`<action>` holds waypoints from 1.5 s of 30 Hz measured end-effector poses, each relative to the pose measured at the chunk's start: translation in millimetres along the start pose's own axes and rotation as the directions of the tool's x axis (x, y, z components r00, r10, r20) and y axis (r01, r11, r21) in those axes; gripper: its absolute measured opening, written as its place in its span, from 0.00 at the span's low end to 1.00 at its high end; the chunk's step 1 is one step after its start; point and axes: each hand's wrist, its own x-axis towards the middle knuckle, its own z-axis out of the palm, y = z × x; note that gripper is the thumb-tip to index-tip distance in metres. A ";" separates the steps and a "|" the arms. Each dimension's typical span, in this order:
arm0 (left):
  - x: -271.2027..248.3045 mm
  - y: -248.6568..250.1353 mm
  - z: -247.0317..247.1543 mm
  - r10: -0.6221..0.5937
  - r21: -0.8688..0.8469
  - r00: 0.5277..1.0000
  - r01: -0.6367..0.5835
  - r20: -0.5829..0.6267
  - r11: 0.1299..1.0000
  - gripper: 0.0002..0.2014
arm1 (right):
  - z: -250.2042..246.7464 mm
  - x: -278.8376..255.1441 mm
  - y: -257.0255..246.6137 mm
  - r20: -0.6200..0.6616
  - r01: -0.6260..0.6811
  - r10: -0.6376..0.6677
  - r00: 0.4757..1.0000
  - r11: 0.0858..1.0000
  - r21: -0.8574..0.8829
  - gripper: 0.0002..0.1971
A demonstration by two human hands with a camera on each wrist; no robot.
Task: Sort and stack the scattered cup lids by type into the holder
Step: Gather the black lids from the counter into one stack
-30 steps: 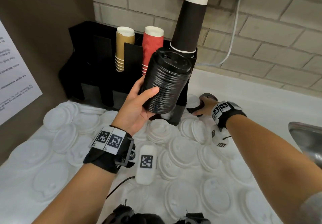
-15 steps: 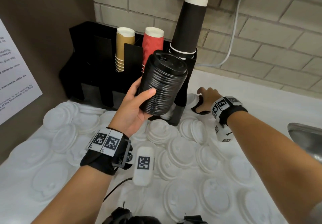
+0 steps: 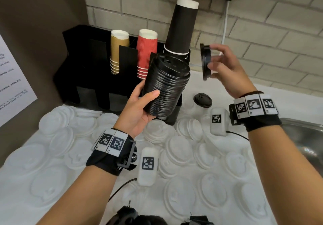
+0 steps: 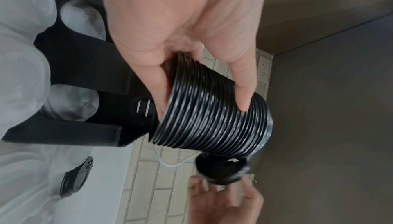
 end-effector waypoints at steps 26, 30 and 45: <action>-1.9 -1.6 6.0 -0.076 0.024 0.997 0.076 0.008 0.997 0.35 | 35.3 -16.2 -54.7 0.385 0.264 -0.154 0.910 0.931 -0.251 0.21; 0.5 1.0 2.1 -0.058 0.018 0.998 0.059 -0.008 0.998 0.35 | 27.2 -4.8 -39.3 0.145 0.161 -0.144 0.979 0.980 -0.119 0.13; 15.7 23.6 -9.1 0.047 0.063 0.998 -0.045 -0.037 0.997 0.30 | -4.8 56.7 179.2 -0.033 -0.208 0.738 0.674 0.147 -0.967 0.33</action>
